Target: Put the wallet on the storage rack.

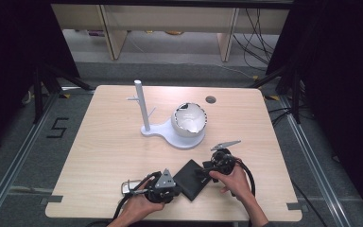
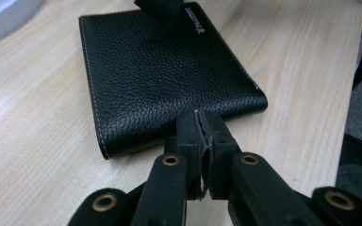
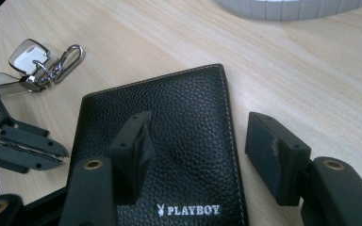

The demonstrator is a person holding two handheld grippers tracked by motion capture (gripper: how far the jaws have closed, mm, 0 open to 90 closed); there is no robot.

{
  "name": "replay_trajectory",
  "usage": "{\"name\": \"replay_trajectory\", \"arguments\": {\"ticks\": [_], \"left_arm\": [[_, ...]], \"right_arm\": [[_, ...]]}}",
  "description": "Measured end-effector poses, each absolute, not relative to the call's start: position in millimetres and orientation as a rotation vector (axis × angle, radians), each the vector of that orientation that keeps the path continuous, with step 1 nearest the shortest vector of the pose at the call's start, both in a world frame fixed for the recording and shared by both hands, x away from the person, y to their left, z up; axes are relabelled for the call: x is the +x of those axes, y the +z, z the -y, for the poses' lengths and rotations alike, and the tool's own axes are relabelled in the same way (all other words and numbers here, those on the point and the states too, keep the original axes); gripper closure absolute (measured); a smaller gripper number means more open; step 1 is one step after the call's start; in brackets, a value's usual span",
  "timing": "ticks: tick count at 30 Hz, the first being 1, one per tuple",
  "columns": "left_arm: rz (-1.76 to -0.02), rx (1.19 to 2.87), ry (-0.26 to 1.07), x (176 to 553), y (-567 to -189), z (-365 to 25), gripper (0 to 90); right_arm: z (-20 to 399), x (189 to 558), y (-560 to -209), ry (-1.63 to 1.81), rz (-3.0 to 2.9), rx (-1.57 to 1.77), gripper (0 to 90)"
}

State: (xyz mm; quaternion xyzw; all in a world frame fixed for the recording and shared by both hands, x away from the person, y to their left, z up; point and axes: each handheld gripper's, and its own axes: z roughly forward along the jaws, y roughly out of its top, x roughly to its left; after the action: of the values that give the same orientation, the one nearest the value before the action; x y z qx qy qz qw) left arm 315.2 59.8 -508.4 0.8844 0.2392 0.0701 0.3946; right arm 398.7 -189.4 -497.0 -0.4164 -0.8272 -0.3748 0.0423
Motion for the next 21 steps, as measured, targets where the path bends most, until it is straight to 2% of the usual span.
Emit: {"name": "replay_trajectory", "arguments": {"ticks": [13, 21], "left_arm": [[-0.592, 2.267, 0.189, 319.5, -510.3, -58.2, 86.8], [-0.588, 2.264, 0.188, 318.6, -511.5, -56.9, 86.9]], "right_arm": [[185.8, 398.1, -503.5, -1.148, 2.48, -1.326, 43.5], [201.0, 398.9, -509.6, -1.215, 2.264, -1.425, 51.2]]}}
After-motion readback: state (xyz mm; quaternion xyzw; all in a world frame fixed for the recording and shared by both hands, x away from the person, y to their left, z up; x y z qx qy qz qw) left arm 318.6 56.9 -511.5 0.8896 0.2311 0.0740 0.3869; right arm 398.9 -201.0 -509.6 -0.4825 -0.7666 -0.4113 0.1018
